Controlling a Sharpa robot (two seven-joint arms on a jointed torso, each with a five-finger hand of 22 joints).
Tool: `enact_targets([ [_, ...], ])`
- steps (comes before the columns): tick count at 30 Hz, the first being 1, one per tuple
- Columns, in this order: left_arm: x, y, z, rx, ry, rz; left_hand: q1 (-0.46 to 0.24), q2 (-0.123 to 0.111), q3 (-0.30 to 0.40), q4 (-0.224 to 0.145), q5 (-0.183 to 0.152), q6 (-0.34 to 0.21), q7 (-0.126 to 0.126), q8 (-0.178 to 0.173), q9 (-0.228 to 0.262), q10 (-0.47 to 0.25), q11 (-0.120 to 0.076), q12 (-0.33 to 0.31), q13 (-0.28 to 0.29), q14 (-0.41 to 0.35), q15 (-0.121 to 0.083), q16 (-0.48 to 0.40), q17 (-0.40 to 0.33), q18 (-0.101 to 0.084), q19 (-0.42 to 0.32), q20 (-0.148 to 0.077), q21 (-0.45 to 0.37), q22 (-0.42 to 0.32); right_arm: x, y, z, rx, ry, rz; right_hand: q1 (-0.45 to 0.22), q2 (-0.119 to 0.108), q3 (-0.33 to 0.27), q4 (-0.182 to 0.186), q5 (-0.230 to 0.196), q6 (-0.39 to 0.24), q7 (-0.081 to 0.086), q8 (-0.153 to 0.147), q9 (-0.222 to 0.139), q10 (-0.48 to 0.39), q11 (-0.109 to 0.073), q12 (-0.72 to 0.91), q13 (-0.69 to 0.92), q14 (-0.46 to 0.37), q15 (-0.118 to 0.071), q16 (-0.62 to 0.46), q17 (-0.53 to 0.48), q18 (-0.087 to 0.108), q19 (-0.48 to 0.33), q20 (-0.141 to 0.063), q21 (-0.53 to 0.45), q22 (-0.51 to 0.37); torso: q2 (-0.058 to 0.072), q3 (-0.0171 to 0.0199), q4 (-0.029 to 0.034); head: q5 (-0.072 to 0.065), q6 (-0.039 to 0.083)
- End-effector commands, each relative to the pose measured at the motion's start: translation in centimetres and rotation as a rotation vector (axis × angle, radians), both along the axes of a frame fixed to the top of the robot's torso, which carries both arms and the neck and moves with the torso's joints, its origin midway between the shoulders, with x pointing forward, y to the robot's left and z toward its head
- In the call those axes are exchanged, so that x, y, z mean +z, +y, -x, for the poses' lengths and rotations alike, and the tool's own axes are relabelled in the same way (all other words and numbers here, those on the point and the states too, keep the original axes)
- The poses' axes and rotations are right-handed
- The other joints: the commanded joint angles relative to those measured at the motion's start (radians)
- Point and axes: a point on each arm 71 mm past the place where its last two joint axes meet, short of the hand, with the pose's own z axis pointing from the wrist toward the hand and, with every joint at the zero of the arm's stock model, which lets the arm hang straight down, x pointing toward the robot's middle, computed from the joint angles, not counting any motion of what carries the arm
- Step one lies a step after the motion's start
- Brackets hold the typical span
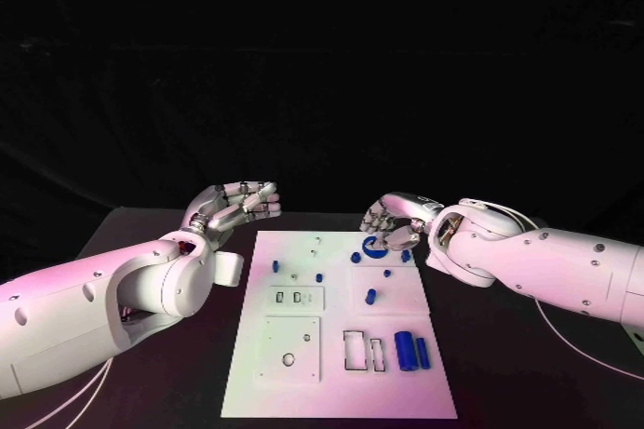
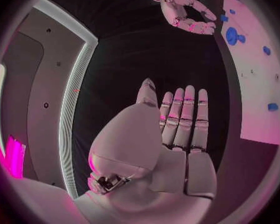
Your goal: Assemble the parts on the task board
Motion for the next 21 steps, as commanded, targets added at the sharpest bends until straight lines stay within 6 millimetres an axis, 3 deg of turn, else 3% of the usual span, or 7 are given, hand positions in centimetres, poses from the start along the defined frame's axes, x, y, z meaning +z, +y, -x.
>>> enact_targets([
  [1,0.6,-0.4,0.5,-0.049,-0.01,0.012,0.007,0.001,-0.006,0.0,0.006,0.006,0.009,0.004,0.001,0.007,0.0,-0.006,0.001,0.007,-0.001,-0.005,0.001,0.014,0.006,0.0,0.004,-0.001,-0.3,0.4,0.1,0.007,-0.062,0.201,0.003,-0.02,-0.03,0.006,0.004,0.031,-0.018,0.009,0.032,0.06,-0.025,-0.01,0.009,0.105,-0.037,0.043,0.072,0.014,0.1,-0.038,0.034,0.012,0.022,-0.0048,0.0008,-0.003,-0.003],
  [3,0.8,-0.4,0.8,-0.056,-0.011,0.015,0.007,0.001,-0.006,0.0,0.006,0.006,0.009,0.004,0.001,0.007,0.0,-0.006,0.001,0.007,-0.001,-0.005,0.001,0.014,0.006,0.0,0.004,-0.001,-0.3,0.7,0.1,0.011,-0.074,0.215,0.012,-0.023,-0.038,0.007,0.005,0.036,-0.027,0.005,0.044,0.072,-0.038,-0.017,0.014,0.201,-0.065,0.117,0.135,0.014,0.179,-0.072,0.09,0.041,0.029,-0.0043,0.0007,-0.004,-0.001],
  [7,1.1,-0.4,1.2,-0.068,-0.011,0.019,0.008,0.002,-0.007,0.0,0.006,0.006,0.008,0.004,0.001,0.009,-0.001,-0.007,0.001,0.008,-0.002,-0.006,0.001,0.014,0.008,-0.001,0.004,-0.002,-0.5,1.2,0.1,0.01,-0.068,0.251,0.012,-0.026,-0.048,0.016,-0.004,0.036,-0.035,-0.011,0.065,0.078,-0.05,-0.027,0.022,0.271,-0.087,0.248,0.266,0.008,0.234,-0.1,0.181,0.099,0.037,-0.0052,0.0031,-0.005,-0.001],
  [13,1.3,-0.6,1.5,-0.084,-0.01,0.024,0.012,0.008,-0.025,0.005,0.005,0.006,0.009,0.002,0.001,0.014,-0.001,-0.025,0.0,0.014,-0.004,-0.018,0.004,0.014,0.042,-0.005,0.018,0.0,-0.7,1.7,-0.1,0.01,-0.064,0.273,0.017,-0.025,-0.042,0.027,0.006,0.039,-0.035,-0.035,0.092,0.046,-0.05,-0.028,0.034,0.274,-0.093,0.464,0.436,0.004,0.232,-0.11,0.331,0.213,0.049,-0.0065,0.0074,-0.002,-0.001],
  [16,1.4,-0.6,1.6,-0.088,-0.01,0.025,0.013,0.01,-0.029,0.006,0.005,0.006,0.009,0.002,0.001,0.015,0.0,-0.028,0.0,0.012,-0.003,-0.022,0.004,0.014,0.046,-0.006,0.02,-0.001,-0.7,2.0,-0.2,0.013,-0.072,0.268,0.024,-0.026,-0.048,0.034,0.005,0.039,-0.035,-0.049,0.109,0.011,-0.044,-0.02,0.039,0.311,-0.086,0.735,0.658,0.005,0.206,-0.109,0.456,0.315,0.055,-0.006,0.0086,-0.002,0.0],
  [18,1.5,-0.6,1.7,-0.09,-0.01,0.025,0.013,0.01,-0.03,0.006,0.005,0.006,0.009,0.002,0.001,0.015,0.0,-0.03,0.0,0.012,-0.003,-0.024,0.004,0.013,0.048,-0.006,0.02,-0.001,-0.7,2.1,-0.2,0.016,-0.075,0.265,0.024,-0.024,-0.048,0.036,0.006,0.039,-0.03,-0.051,0.112,0.007,-0.047,-0.02,0.041,0.324,-0.088,0.781,0.698,0.004,0.201,-0.106,0.478,0.333,0.058,-0.0056,0.0096,-0.003,0.0],
  [21,1.5,-0.6,1.7,-0.091,-0.009,0.025,0.014,0.011,-0.031,0.007,0.004,0.006,0.009,0.002,0.001,0.015,0.0,-0.031,0.0,0.011,-0.003,-0.025,0.004,0.013,0.049,-0.006,0.021,-0.001,-0.7,2.3,-0.2,0.02,-0.078,0.262,0.028,-0.023,-0.046,0.041,0.009,0.04,-0.03,-0.058,0.121,0.001,-0.045,-0.015,0.046,0.35,-0.087,0.888,0.79,-0.009,0.22,-0.103,0.617,0.493,0.061,-0.0051,0.0099,-0.004,0.001],
])
